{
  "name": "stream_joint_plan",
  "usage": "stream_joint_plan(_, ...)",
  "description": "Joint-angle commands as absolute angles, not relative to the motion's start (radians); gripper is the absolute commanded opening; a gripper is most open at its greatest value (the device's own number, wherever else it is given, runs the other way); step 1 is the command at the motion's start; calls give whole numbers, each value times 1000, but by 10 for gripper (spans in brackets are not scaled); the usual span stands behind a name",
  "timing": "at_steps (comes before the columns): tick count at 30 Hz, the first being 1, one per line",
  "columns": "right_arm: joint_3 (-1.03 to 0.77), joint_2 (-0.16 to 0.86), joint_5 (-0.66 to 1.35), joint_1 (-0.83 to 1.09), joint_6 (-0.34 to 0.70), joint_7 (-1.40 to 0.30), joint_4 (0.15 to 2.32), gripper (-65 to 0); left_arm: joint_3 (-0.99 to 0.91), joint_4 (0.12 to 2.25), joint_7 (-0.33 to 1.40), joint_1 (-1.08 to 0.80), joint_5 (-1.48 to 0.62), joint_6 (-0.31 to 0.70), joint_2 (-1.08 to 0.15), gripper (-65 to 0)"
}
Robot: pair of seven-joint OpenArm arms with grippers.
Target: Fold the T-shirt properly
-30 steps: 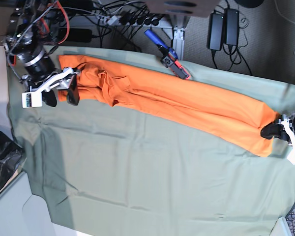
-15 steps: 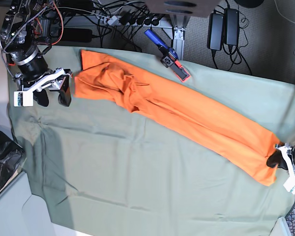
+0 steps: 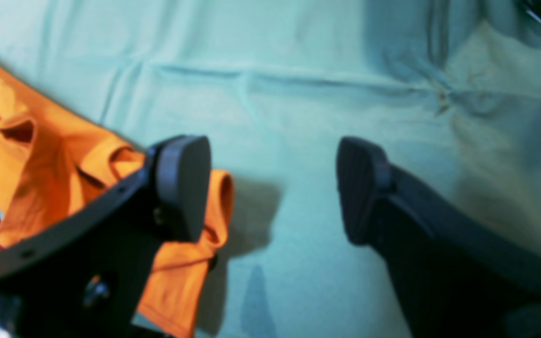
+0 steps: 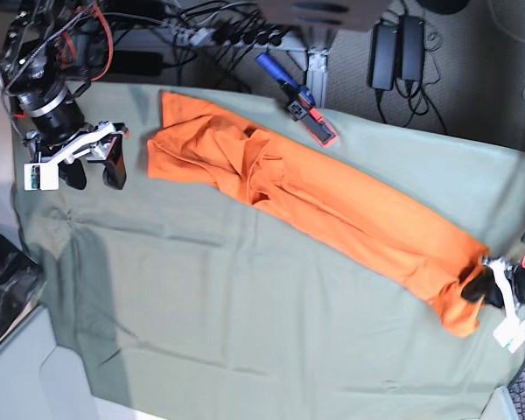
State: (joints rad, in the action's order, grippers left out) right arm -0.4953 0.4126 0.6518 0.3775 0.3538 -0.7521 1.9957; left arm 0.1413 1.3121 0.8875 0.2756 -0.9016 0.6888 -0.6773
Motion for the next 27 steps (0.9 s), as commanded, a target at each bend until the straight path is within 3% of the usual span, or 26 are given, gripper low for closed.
stream_joint_plan(1,-505,429,662,375,453,-730,2012,-232,133,1374,873,266,-915,698,-690,-650)
stream_joint_plan(6,-505,429,662,375,453,-729,2012,-232,133,1542,865,154,-871,698,-620,-650)
stream_joint_plan(13,-505,429,662,374,453,-730,2012,-232,212,1544,826,153,-705,698,-496,-650)
stream_joint_plan(21,-505,429,662,381,453,-730,2012,-232,398,1544,799,152,-602,698,-481,-650)
stream_joint_plan(27,-505,417,680,391,448,-749,2012,-232,411,1544,781,153,-601,698,-446,-650)
